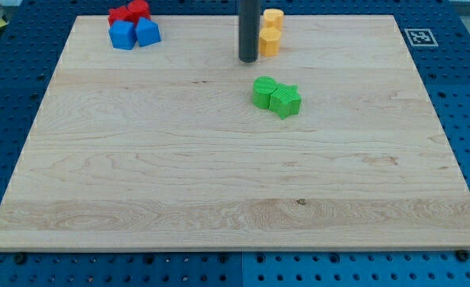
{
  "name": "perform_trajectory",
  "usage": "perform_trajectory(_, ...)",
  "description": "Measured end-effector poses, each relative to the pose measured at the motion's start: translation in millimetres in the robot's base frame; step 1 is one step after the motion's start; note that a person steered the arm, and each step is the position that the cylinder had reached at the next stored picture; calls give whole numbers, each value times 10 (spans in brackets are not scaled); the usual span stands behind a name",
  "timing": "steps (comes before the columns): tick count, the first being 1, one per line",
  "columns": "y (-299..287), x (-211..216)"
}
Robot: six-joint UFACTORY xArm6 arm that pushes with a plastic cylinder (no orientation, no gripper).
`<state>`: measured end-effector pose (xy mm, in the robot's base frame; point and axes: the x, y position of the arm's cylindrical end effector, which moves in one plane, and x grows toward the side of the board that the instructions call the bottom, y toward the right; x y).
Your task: Push the yellow hexagon and the yellow heart up a bit
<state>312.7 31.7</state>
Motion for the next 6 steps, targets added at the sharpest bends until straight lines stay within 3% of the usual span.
perform_trajectory(1, 486, 5)
perform_trajectory(2, 572, 5)
perform_trajectory(6, 254, -122)
